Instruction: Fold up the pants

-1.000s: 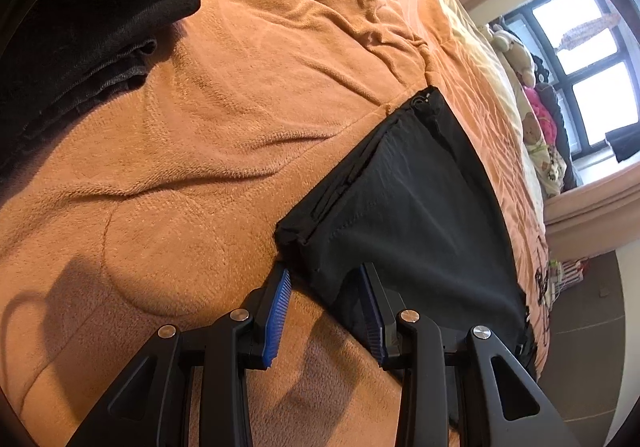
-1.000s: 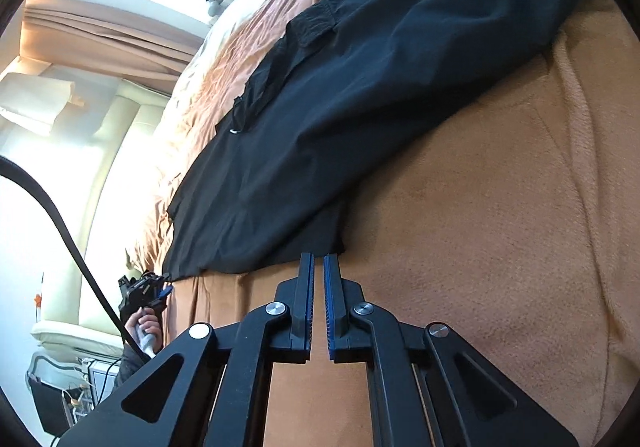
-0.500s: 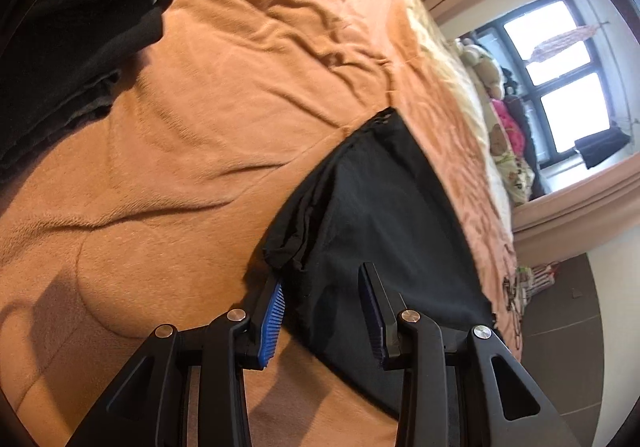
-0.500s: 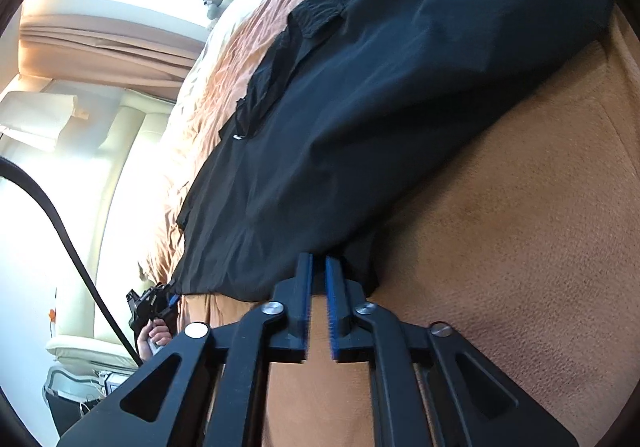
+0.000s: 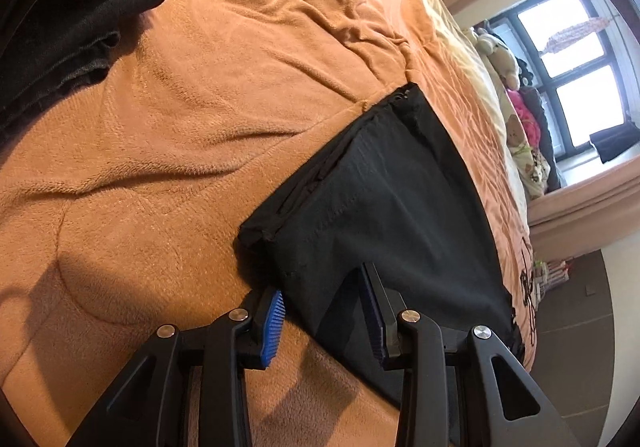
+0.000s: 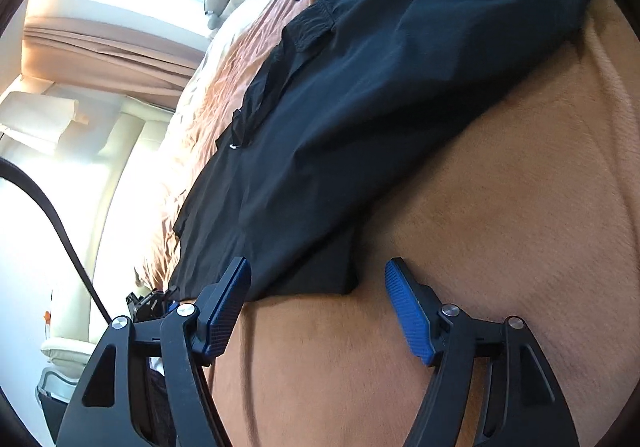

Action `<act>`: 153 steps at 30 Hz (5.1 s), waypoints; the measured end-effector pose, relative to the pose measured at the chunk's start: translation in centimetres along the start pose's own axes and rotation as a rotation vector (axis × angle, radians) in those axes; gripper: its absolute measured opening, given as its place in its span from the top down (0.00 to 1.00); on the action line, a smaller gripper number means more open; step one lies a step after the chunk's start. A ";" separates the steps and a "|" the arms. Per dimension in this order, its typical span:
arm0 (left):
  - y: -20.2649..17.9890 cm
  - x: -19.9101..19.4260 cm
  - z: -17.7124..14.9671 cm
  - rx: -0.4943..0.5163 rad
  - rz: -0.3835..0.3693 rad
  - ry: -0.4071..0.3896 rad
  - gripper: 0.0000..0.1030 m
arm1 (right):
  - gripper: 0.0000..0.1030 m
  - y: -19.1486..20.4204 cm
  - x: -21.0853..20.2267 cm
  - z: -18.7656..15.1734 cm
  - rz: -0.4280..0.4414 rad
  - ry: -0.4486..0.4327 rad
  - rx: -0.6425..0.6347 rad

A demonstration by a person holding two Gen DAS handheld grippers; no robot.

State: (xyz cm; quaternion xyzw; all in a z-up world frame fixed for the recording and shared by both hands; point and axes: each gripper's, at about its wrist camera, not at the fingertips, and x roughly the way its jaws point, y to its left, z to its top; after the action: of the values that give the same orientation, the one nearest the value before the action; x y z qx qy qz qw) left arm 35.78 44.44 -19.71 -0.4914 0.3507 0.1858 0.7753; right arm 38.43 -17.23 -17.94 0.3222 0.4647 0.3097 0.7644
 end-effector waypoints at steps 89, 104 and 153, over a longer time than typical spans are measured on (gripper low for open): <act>6.9 -13.4 -12.9 -0.050 0.084 -0.092 0.59 | 0.32 -8.3 -14.7 10.2 -0.130 -0.189 0.017; 6.2 -13.4 -14.3 -0.088 0.100 -0.107 0.58 | 0.32 -11.9 -12.2 15.7 -0.135 -0.302 0.123; 9.1 -15.0 -12.5 -0.155 0.066 -0.140 0.52 | 0.48 4.0 -13.9 2.4 -0.220 -0.271 -0.133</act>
State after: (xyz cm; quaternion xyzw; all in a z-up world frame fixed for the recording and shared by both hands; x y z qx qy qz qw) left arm 15.20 38.21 -17.95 -0.5240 0.2960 0.2715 0.7510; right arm 34.73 -26.05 -6.84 0.2569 0.3684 0.2083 0.8688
